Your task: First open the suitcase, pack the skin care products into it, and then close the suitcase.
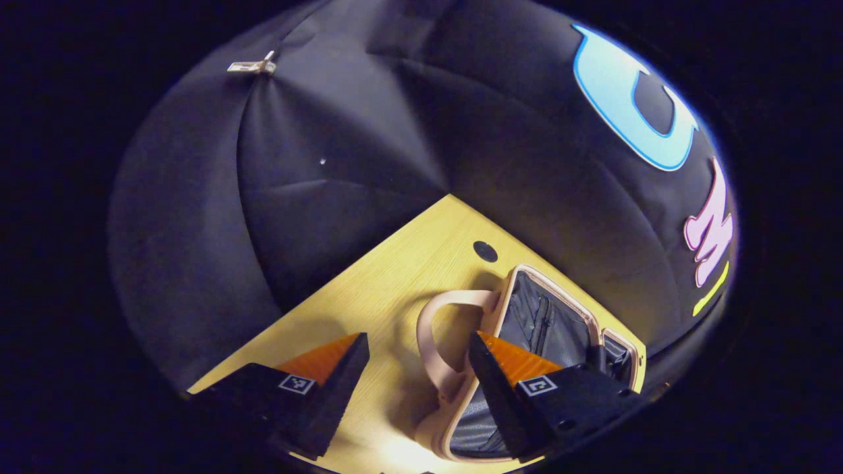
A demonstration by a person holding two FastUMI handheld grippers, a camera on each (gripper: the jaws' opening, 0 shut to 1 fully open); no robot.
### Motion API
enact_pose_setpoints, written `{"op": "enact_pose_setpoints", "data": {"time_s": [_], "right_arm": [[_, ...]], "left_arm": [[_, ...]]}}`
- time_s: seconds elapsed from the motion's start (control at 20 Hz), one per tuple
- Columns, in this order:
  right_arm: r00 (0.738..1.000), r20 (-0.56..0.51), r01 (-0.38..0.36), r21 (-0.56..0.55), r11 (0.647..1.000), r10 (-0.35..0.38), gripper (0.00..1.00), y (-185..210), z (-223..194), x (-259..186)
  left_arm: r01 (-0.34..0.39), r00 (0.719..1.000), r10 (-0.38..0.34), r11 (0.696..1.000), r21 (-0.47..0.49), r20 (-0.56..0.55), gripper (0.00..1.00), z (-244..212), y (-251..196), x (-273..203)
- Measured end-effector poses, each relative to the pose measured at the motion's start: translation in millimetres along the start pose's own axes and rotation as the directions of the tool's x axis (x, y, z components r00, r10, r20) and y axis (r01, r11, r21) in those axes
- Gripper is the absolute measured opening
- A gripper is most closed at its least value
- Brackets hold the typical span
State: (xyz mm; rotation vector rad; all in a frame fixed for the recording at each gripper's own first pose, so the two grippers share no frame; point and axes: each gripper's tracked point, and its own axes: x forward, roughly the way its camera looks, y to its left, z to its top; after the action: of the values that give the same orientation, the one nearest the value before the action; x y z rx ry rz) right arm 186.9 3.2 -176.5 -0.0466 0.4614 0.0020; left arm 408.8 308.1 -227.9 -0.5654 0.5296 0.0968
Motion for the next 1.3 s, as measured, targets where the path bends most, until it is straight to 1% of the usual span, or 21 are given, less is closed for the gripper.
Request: {"op": "enact_pose_setpoints", "data": {"time_s": [0.05,0.1,0.2,0.25,0.3,0.35,0.4,0.45,0.5,0.55,0.7,0.8,0.9,1.0,1.1,1.2,1.25,1.3], "right_arm": [[1.0,-0.002,0.022,-0.002,1.0,-0.022,0.99,-11.5,-3.2,-9.8],[0.999,-0.007,0.042,0.003,0.999,-0.042,0.99,-21.8,-6.8,-18.5],[0.997,-0.029,0.067,0.037,0.997,-0.066,0.98,-31.7,-17.4,-33.3],[0.997,-0.047,0.071,0.065,0.995,-0.067,0.92,-32.8,-23.8,-38.9],[0.996,-0.062,0.075,0.092,0.993,-0.069,0.97,-34.1,-29.4,-42.4],[0.995,-0.075,0.075,0.115,0.991,-0.067,0.97,-34.9,-34.0,-44.8],[0.995,-0.071,0.079,0.135,0.988,-0.07,0.97,-35.6,-34.2,-47.8],[0.996,-0.055,0.078,0.146,0.986,-0.07,0.97,-37.4,-30.0,-48.9],[0.997,-0.048,0.073,0.146,0.987,-0.067,0.97,-38.3,-28.2,-49.4],[0.997,-0.044,0.066,0.14,0.988,-0.06,0.97,-38.1,-27.2,-51.6],[0.998,-0.043,0.044,0.138,0.989,-0.038,0.97,-37.9,-20.6,-52.3],[0.999,-0.029,0.019,0.165,0.986,-0.014,0.98,-38.0,-11.4,-53.5],[1.0,-0.011,-0.006,0.173,0.985,0.008,0.97,-41.0,2.0,-59.7],[1.0,0.002,-0.019,0.182,0.983,0.019,0.97,-49.4,12.4,-65.5],[1.0,0.013,-0.023,0.205,0.978,0.021,0.98,-61.4,17.8,-69.6],[1.0,0.02,-0.021,0.237,0.971,0.017,0.97,-77.5,19.4,-71.7],[1.0,0.017,-0.021,0.252,0.967,0.017,0.98,-85.4,18.0,-71.0],[1.0,-0.002,-0.021,0.261,0.965,0.022,0.98,-92.7,13.6,-69.3]], "left_arm": [[0.036,0.999,-0.037,0.999,-0.036,-0.028,0.94,-3.0,-5.2,8.9],[0.055,0.997,-0.058,0.996,-0.07,-0.046,0.93,-7.6,-4.5,13.9],[0.08,0.995,-0.087,0.988,-0.129,-0.043,0.86,-2.0,-4.3,23.2],[0.087,0.995,-0.094,0.984,-0.156,-0.038,0.75,0.5,-5.2,26.0],[0.077,0.996,-0.085,0.98,-0.184,-0.037,0.61,-1.5,-4.9,32.6],[0.071,0.996,-0.081,0.973,-0.221,-0.039,0.41,-3.2,-4.3,35.6],[0.08,0.995,-0.091,0.965,-0.248,-0.033,0.37,-0.7,-7.3,32.8],[0.081,0.996,-0.089,0.962,-0.26,-0.018,0.27,5.0,-6.1,29.8],[0.087,0.995,-0.094,0.962,-0.259,-0.014,0.2,5.2,-8.4,24.6],[0.09,0.995,-0.095,0.968,-0.236,-0.013,0.15,4.0,-11.6,23.9],[0.093,0.996,-0.09,0.986,-0.137,0.025,0.1,23.2,-21.1,-1.4],[0.11,0.992,-0.106,0.993,-0.049,0.069,0.09,42.2,-44.0,-32.1],[0.146,0.983,-0.147,0.989,0.019,0.111,0.08,66.5,-79.0,-70.4],[0.19,0.97,-0.2,0.978,0.085,0.14,0.07,79.9,-120.4,-113.7],[0.197,0.957,-0.233,0.959,0.203,0.173,0.07,74.1,-170.0,-149.8],[0.196,0.94,-0.275,0.918,0.344,0.2,0.07,53.7,-223.1,-181.4],[0.196,0.934,-0.293,0.899,0.393,0.204,0.07,42.1,-247.3,-194.8],[0.19,0.929,-0.302,0.884,0.427,0.212,0.07,41.4,-265.2,-209.0]]}}
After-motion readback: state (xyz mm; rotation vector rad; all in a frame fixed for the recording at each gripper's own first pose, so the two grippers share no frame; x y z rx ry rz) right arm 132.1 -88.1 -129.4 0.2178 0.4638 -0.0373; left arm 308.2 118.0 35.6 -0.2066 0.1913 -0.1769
